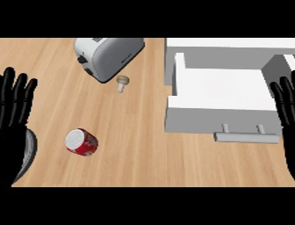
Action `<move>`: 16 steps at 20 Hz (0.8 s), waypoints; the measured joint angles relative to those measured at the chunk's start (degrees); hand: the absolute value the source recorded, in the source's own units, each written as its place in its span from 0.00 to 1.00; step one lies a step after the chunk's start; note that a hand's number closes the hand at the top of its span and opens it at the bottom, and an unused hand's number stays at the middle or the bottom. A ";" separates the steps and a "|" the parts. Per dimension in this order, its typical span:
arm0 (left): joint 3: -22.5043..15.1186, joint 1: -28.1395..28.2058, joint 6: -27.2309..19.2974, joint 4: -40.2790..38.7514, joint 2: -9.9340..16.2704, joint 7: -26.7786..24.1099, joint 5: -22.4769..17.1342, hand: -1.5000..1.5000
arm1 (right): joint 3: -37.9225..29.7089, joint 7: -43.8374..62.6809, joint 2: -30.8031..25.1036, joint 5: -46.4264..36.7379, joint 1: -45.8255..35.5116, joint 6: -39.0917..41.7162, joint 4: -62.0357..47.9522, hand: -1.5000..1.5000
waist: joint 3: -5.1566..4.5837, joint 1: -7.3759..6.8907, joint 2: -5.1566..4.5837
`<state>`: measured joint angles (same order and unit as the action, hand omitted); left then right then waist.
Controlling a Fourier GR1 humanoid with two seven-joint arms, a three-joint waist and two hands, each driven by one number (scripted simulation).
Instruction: Pick up the can, place it into the drawer and close the drawer
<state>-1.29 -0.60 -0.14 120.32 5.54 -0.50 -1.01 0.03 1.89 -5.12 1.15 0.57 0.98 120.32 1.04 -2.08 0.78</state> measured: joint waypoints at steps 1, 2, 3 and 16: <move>-0.12 1.07 -0.79 0.97 -0.36 0.27 0.93 0.00 | -0.56 0.10 -0.34 0.93 -0.47 0.55 -0.28 0.00 | -0.21 0.35 -0.15; -0.64 1.68 -2.37 1.95 -1.07 0.79 2.89 0.00 | -0.60 -0.55 -0.19 0.76 -0.75 0.52 -0.84 0.00 | -0.39 0.63 -0.27; -0.96 3.57 -3.83 3.53 -1.80 1.00 4.58 0.00 | -0.70 -0.13 -0.06 0.57 -1.26 0.11 -0.85 0.00 | -0.52 0.67 -0.33; -6.92 23.87 -30.88 12.18 -5.36 17.64 16.55 0.00 | -4.22 7.68 1.26 -0.13 3.14 -4.42 -2.75 0.00 | -0.97 1.34 -0.67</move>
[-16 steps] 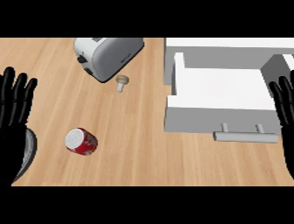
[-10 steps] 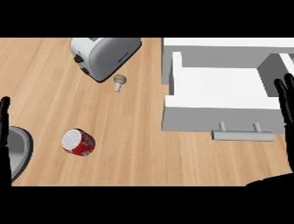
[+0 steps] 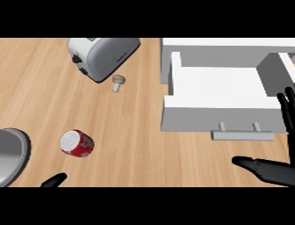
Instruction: Pick up the can, place it into the drawer and close the drawer
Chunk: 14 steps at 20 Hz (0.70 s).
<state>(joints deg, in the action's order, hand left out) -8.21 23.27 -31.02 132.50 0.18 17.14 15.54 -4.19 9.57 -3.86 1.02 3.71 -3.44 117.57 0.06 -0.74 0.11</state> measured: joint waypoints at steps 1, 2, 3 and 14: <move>-1.65 -0.09 -1.52 0.72 -0.04 1.88 2.12 0.00 | -0.21 0.98 -0.20 0.02 -0.32 -0.13 0.37 0.00 | 0.00 0.16 -0.02; -3.20 0.55 -3.00 1.03 -0.06 2.13 3.31 0.00 | -0.87 1.11 -0.49 0.38 -0.86 -0.04 -0.23 0.00 | -0.02 0.23 -0.02; -4.01 0.24 -4.06 0.96 -0.08 2.99 4.36 0.00 | -0.65 1.67 -0.32 0.03 -0.91 -0.32 -0.04 0.00 | -0.02 0.33 -0.04; -5.25 -4.14 -7.86 -5.74 -0.10 4.79 4.94 0.00 | -4.44 0.21 -1.55 3.60 2.51 3.18 1.21 0.00 | -0.07 0.74 -0.07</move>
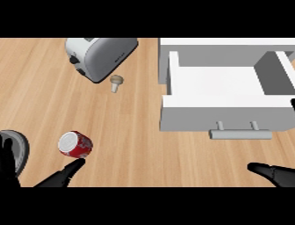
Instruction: Pick up the can, place it into the drawer and close the drawer
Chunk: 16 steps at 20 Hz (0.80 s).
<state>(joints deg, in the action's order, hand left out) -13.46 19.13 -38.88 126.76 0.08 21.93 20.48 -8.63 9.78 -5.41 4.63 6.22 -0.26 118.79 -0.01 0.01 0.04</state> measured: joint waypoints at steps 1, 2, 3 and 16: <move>-1.52 0.43 -1.49 -1.36 -0.02 -1.30 -0.06 0.00 | 0.11 -0.12 0.15 -0.23 0.26 0.02 0.22 0.00 | 0.01 0.00 0.00; -1.25 -0.58 -2.13 -2.95 -0.03 -1.65 -0.63 0.00 | -0.43 -1.13 -0.01 0.08 0.14 0.49 -0.75 0.00 | 0.00 0.01 0.00; -0.81 -1.88 -2.57 -4.58 -0.04 -1.63 -0.91 0.00 | -0.63 0.24 -0.36 0.35 0.31 0.54 0.79 0.00 | 0.02 0.08 -0.02; -1.49 -1.52 -8.37 -23.01 -0.04 -19.86 -14.09 0.00 | -2.25 -1.13 0.44 1.24 3.55 2.76 3.42 0.00 | -0.02 0.04 0.00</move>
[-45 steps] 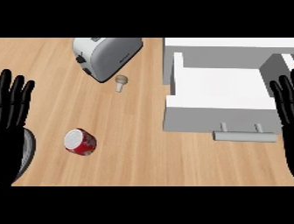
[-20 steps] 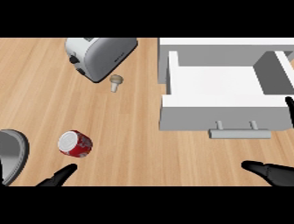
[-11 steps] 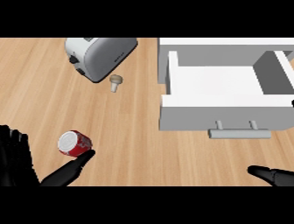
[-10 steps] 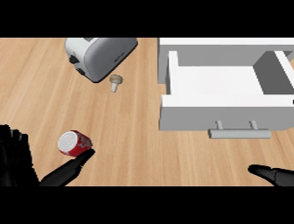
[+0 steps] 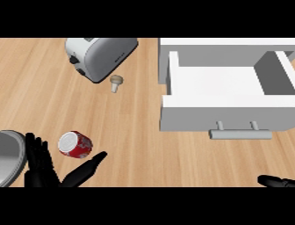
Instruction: Pick up the can, place it into the drawer and close the drawer
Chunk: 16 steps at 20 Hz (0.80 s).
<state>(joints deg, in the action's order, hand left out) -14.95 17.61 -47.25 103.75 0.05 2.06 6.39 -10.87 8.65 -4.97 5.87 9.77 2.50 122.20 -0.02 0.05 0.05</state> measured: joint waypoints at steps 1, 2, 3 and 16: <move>-0.11 -0.59 -0.90 -1.33 -0.01 -0.86 -0.72 0.00 | -0.28 0.62 -0.21 -0.02 -0.54 -0.10 0.04 0.00 | 0.00 0.00 0.00; 0.26 -1.12 -1.38 -3.11 -0.01 -2.46 -2.19 0.00 | -0.13 1.18 -0.15 -0.26 -0.54 -0.15 0.39 0.00 | 0.00 0.00 -0.01; -0.70 -0.77 -2.69 -4.17 -0.02 -4.13 -3.39 0.00 | -0.35 0.71 -0.12 -0.29 -0.34 0.09 0.18 0.00 | -0.01 -0.02 0.00; 6.92 -4.50 2.33 -22.61 0.00 -23.82 -21.04 0.00 | -3.65 4.96 -0.57 2.38 0.63 1.69 5.25 0.00 | 0.00 0.02 -0.02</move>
<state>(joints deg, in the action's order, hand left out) -8.03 13.11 -44.92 81.14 0.05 -21.76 -14.64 -14.52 13.61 -5.54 8.24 10.39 4.20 127.45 -0.02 0.07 0.03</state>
